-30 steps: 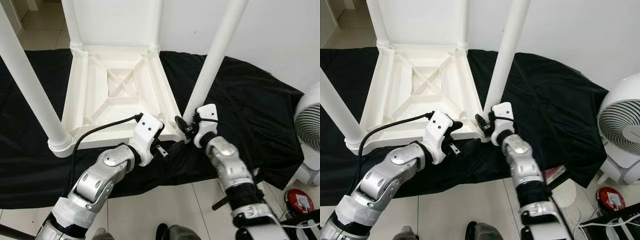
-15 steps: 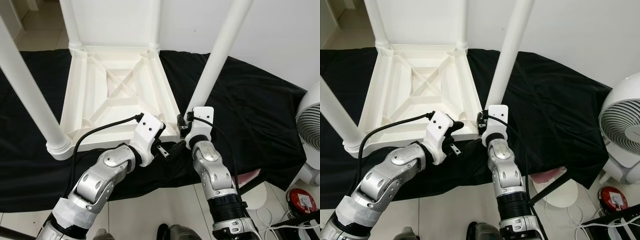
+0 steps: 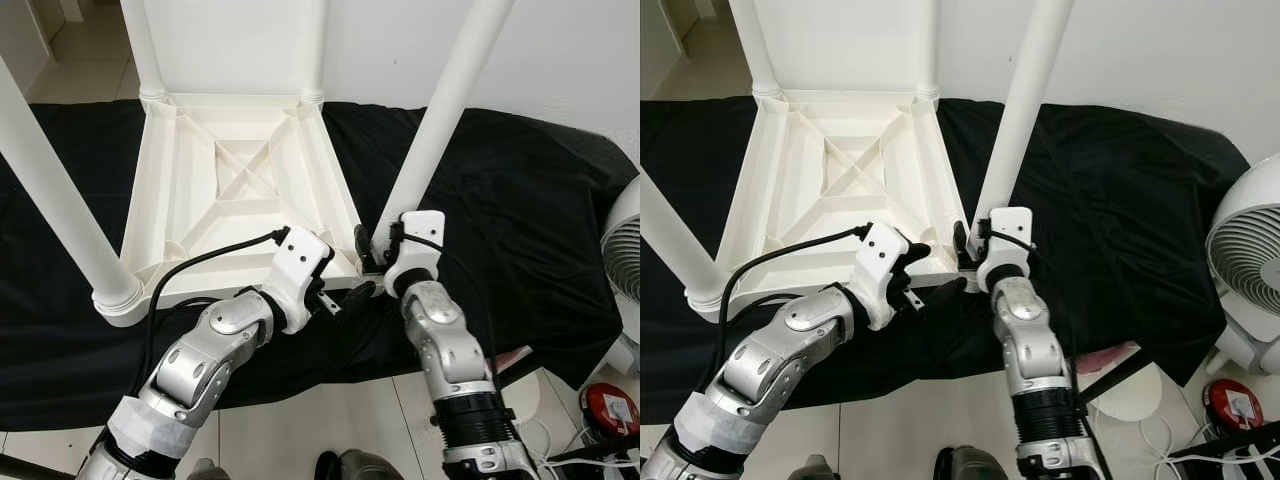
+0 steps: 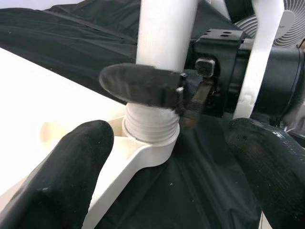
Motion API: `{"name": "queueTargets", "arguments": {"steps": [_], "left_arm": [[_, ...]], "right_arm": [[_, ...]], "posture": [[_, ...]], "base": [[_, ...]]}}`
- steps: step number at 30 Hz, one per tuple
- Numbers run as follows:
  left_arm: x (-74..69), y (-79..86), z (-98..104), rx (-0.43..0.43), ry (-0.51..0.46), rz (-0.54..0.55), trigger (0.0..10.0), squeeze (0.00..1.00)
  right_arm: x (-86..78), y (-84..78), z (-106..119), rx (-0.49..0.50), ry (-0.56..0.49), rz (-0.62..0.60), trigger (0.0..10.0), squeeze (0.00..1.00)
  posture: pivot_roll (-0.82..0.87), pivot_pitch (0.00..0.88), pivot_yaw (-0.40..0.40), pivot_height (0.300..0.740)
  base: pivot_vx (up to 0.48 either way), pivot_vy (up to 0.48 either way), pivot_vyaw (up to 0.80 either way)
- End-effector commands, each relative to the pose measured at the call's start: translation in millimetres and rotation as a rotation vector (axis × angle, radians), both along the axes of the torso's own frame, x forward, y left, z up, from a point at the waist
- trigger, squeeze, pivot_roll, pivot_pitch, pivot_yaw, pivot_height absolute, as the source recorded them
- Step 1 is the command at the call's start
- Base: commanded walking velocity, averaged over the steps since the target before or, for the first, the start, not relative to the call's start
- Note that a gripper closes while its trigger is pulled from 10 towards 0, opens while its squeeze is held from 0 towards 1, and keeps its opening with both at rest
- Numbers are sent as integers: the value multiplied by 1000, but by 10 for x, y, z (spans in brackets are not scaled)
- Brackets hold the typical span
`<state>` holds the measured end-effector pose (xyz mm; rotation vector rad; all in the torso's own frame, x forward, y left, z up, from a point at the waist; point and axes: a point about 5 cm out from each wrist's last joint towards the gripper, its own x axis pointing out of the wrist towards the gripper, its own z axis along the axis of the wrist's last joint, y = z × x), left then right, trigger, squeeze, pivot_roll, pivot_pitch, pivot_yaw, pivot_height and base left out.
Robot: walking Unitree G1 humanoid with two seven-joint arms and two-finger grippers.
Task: Building children table
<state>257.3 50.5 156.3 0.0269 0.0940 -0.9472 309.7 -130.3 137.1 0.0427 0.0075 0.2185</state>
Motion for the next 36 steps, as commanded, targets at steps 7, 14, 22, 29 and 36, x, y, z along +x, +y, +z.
{"name": "queueTargets", "arguments": {"steps": [7,14,22,29,36], "left_arm": [[-56,-40,2,-3,10,-82,10000,0],[-39,-26,22,-3,3,-82,10000,0],[-30,-33,36,-7,0,-83,10000,0],[-33,-29,39,-8,1,-80,10000,0],[-48,-27,37,-9,4,-80,10000,0]], "right_arm": [[36,-121,109,-96,-61,283,10000,0],[2,-170,266,-220,-99,593,10000,0],[29,-180,117,-290,-25,717,4863,0],[47,-173,7,-281,8,782,0,0],[36,-196,-28,-255,16,789,0,0]], "posture": [[24,0,-79,740],[25,0,-73,740],[33,0,-73,740],[40,0,-76,740],[42,0,-81,740]], "base": [[0,0,0],[0,0,0],[0,0,0],[0,0,0],[0,0,0]]}}
